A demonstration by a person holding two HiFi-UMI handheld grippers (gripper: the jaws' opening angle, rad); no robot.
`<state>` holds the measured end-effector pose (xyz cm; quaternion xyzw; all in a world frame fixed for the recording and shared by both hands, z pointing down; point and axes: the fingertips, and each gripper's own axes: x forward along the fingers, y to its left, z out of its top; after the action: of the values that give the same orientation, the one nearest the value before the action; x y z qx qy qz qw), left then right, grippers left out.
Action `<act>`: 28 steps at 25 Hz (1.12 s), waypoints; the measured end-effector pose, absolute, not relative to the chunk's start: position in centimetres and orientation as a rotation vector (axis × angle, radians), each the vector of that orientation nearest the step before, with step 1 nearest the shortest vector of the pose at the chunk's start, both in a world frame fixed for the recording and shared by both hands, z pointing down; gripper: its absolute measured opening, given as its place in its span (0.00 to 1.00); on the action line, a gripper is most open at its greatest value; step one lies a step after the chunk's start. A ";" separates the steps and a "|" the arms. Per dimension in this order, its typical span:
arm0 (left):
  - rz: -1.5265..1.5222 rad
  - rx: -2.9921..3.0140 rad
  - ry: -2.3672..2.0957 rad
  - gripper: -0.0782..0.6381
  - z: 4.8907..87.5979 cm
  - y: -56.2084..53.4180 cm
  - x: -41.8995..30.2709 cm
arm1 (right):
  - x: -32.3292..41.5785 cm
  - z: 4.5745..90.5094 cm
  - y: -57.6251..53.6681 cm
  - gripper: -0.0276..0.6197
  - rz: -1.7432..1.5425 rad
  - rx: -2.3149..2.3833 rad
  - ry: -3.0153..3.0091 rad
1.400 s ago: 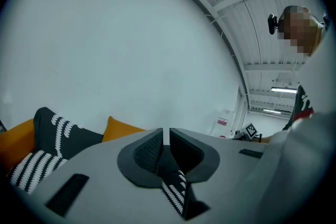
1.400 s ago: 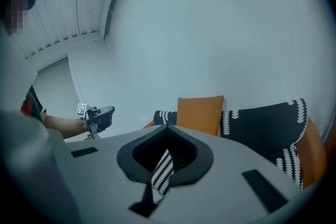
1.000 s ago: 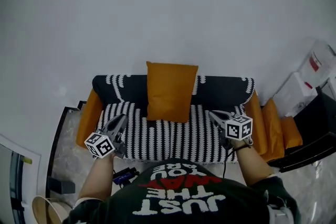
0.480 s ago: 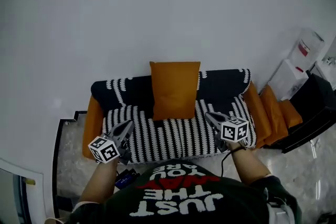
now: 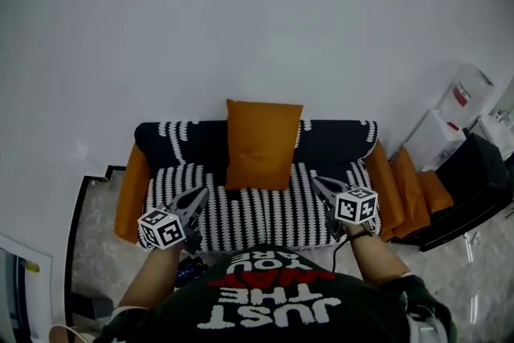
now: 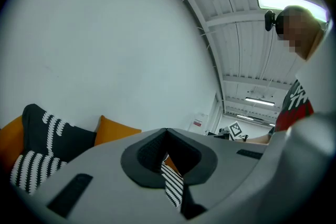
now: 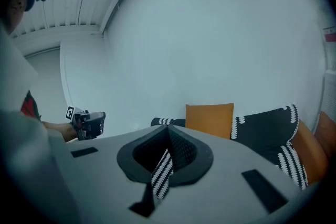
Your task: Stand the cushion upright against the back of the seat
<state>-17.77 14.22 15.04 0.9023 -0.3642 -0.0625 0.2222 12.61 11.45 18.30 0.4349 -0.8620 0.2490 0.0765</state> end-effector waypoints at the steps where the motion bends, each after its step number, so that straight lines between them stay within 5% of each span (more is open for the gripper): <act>1: -0.174 2.492 -1.008 0.12 15.1 14.3 -17.7 | 12.7 18.3 11.3 0.08 0.749 1.302 -2.585; 28: -0.169 2.464 -0.994 0.12 15.6 12.3 -17.0 | 12.8 19.7 9.2 0.08 0.725 1.252 -2.552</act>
<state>-17.01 12.25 15.57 0.8990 -0.3628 -0.0618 0.2374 12.85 9.23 19.70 0.4245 -0.8652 0.2458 0.1040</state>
